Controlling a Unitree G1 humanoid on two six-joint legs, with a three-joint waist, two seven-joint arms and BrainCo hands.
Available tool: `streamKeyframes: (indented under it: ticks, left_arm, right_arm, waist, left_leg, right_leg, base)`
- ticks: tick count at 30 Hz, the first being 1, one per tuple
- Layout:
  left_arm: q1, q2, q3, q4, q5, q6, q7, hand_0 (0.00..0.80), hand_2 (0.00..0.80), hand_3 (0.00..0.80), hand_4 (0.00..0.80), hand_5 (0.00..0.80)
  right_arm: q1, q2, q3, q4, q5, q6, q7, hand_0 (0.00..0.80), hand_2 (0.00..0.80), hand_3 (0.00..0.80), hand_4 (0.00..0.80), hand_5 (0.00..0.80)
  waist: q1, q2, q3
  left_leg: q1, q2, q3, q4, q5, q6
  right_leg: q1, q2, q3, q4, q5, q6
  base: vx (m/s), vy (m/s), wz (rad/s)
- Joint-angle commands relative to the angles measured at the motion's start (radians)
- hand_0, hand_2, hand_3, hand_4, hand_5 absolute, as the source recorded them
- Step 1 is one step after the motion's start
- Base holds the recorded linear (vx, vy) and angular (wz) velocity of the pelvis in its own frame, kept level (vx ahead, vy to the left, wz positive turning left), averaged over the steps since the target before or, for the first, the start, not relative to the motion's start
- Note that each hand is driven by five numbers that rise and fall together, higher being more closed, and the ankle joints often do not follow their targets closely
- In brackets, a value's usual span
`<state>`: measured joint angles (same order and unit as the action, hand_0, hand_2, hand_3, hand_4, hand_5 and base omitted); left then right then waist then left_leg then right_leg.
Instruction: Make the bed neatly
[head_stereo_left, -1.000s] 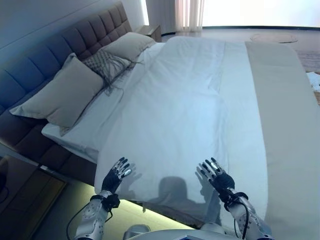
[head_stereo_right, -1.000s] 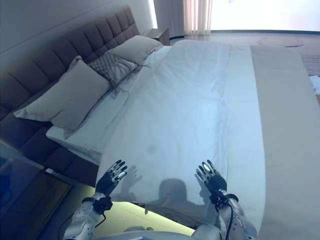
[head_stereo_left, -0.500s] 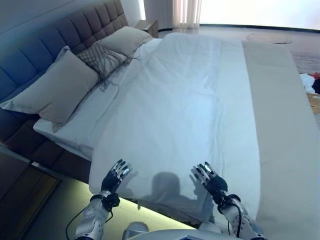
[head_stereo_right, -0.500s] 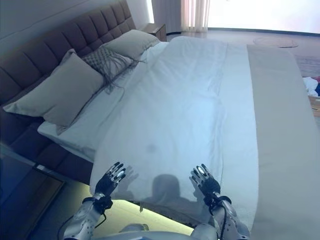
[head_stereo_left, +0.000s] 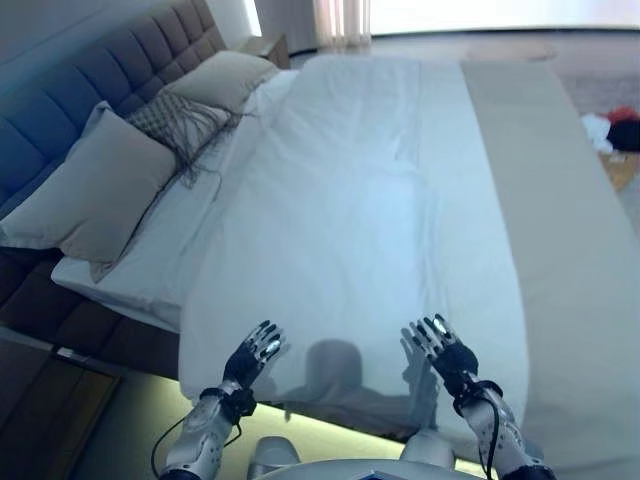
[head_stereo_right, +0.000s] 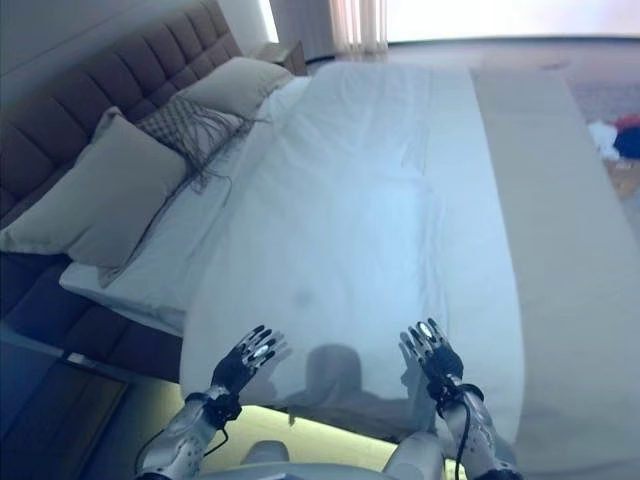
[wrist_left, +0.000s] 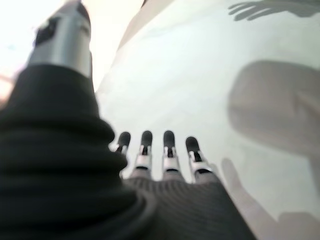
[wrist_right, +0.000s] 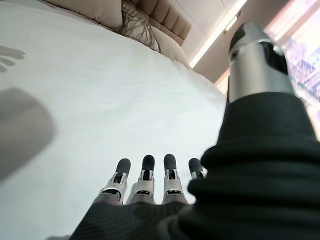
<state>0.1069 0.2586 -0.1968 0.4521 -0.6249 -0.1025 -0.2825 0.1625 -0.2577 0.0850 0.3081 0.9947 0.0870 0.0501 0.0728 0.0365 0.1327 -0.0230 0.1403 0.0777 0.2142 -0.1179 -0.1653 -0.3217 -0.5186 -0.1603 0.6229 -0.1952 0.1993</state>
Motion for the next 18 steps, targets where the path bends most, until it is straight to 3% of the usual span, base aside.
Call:
streamKeyframes:
  ticks: [1,2,4,6,9,12,15,18]
  left_arm:
    - [0.01,0.063,0.053,-0.112,0.002,-0.037,0.04,0.0,0.0,0.0,0.0,0.0]
    - [0.03,0.072,0.077,-0.125,0.003,-0.049,0.05,0.0,0.0,0.0,0.0,0.0]
    - [0.055,0.09,0.105,-0.149,-0.009,-0.073,0.061,0.0,0.0,0.0,0.0,0.0]
    - [0.052,0.113,0.114,-0.144,-0.027,-0.102,0.082,0.0,0.0,0.0,0.0,0.0]
    - [0.029,0.124,0.133,-0.108,0.016,-0.136,0.098,0.0,0.0,0.0,0.0,0.0]
    - [0.013,0.129,0.132,-0.13,0.103,-0.141,0.114,0.0,0.0,0.0,0.0,0.0]
    - [-0.004,0.132,0.117,-0.125,0.201,-0.123,0.123,0.0,0.0,0.0,0.0,0.0]
    - [0.01,0.135,0.095,-0.136,0.281,-0.103,0.131,0.0,0.0,0.0,0.0,0.0]
  right_arm:
    - [-0.047,0.054,-0.02,-0.094,0.06,0.036,-0.039,0.0,0.0,0.0,0.0,0.0]
    - [-0.05,0.073,-0.008,-0.103,0.079,0.066,-0.026,0.0,0.0,0.0,0.0,0.0]
    - [-0.053,0.086,0.025,-0.101,0.048,0.066,0.026,0.0,0.0,0.0,0.0,0.0]
    - [-0.072,0.087,0.059,-0.076,0.008,0.037,0.061,0.0,0.0,0.0,0.0,0.0]
    - [-0.085,0.07,0.073,-0.06,-0.054,0.036,0.012,0.0,0.0,0.0,0.0,0.0]
    - [-0.068,0.043,0.065,-0.067,-0.069,0.019,0.032,0.0,0.0,0.0,0.0,0.0]
    - [-0.063,0.035,0.03,-0.045,-0.053,-0.015,0.027,0.0,0.0,0.0,0.0,0.0]
    - [-0.058,0.05,0.003,-0.053,0.007,-0.011,0.016,0.0,0.0,0.0,0.0,0.0]
  waist:
    - [0.008,-0.017,0.013]
    - [0.01,-0.017,0.013]
    - [0.028,-0.01,0.011]
    - [0.051,-0.018,0.004]
    - [0.069,-0.033,0.008]
    - [0.076,-0.054,0.018]
    - [0.087,-0.077,0.028]
    - [0.081,-0.088,0.023]
  left_leg:
    - [-0.033,0.023,-0.052,0.042,0.037,0.072]
    - [-0.026,0.013,-0.044,0.039,0.029,0.086]
    - [-0.032,0.026,-0.038,0.026,0.042,0.093]
    - [-0.069,0.039,-0.059,0.034,0.052,0.086]
    - [-0.058,0.061,-0.071,0.013,0.073,0.071]
    - [-0.066,0.065,-0.05,0.034,0.071,0.06]
    - [-0.072,0.032,-0.042,0.069,0.035,0.07]
    - [-0.056,-0.041,-0.02,0.07,-0.01,0.114]
  right_leg:
    - [0.185,-0.061,0.04,-0.28,0.299,0.038]
    - [0.167,-0.047,0.045,-0.27,0.346,0.04]
    - [0.133,0.0,0.043,-0.237,0.304,0.036]
    - [0.149,0.033,0.026,-0.295,0.264,0.028]
    - [0.156,0.032,0.002,-0.293,0.278,0.035]
    - [0.19,0.028,-0.03,-0.328,0.306,0.04]
    - [0.22,-0.016,-0.063,-0.376,0.379,0.063]
    - [0.217,-0.053,-0.055,-0.416,0.462,0.063]
  base:
    - [0.108,0.29,0.23]
    - [0.05,0.251,0.16]
    - [-0.054,0.201,-0.1]
    - [-0.061,0.072,-0.18]
    - [0.045,0.095,0.0]
    - [0.054,0.14,0.08]
    - [0.054,0.211,0.15]
    - [0.079,0.3,0.05]
